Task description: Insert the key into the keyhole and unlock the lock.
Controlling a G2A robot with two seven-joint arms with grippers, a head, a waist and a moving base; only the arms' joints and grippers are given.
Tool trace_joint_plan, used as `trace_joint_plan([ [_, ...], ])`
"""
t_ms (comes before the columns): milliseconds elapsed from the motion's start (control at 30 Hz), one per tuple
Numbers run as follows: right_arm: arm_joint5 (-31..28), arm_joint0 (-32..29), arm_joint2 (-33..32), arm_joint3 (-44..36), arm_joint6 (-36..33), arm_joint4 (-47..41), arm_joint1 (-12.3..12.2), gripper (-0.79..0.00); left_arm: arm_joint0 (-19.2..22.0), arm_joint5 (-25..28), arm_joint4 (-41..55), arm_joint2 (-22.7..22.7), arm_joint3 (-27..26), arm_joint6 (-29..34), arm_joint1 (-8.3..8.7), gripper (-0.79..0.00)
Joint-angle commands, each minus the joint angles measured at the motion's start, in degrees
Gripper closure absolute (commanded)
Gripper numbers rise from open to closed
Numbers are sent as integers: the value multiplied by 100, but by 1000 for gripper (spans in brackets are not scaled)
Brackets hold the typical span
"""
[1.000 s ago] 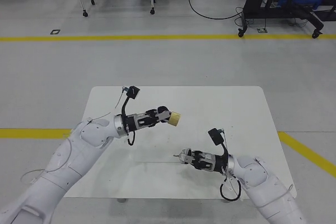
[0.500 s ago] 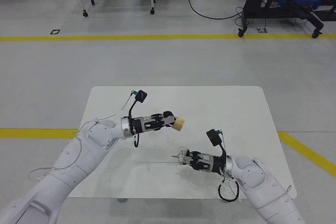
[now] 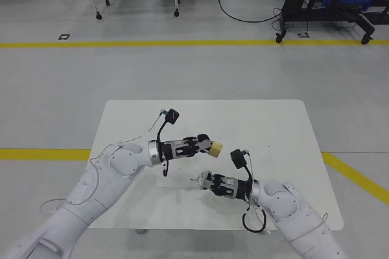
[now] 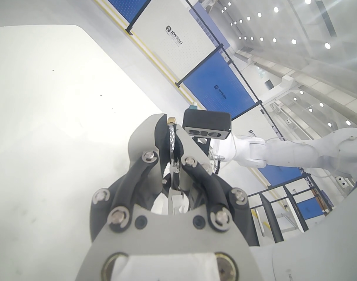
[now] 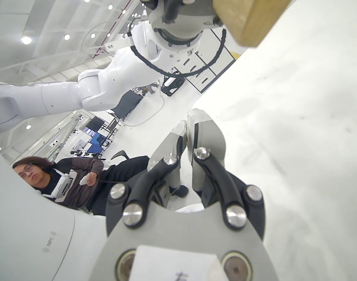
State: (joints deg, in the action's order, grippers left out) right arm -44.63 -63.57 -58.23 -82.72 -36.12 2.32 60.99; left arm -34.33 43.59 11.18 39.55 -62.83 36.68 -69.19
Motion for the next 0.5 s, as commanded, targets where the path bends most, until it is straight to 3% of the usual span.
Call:
trace_joint_plan([
  [0, -28, 8, -28, 38, -58, -86, -8, 0, 9, 70, 21, 7, 64, 128, -12, 0],
  [467, 24, 26, -133, 99, -76, -267, -17, 0, -34, 447, 26, 171, 181, 652, -24, 0],
])
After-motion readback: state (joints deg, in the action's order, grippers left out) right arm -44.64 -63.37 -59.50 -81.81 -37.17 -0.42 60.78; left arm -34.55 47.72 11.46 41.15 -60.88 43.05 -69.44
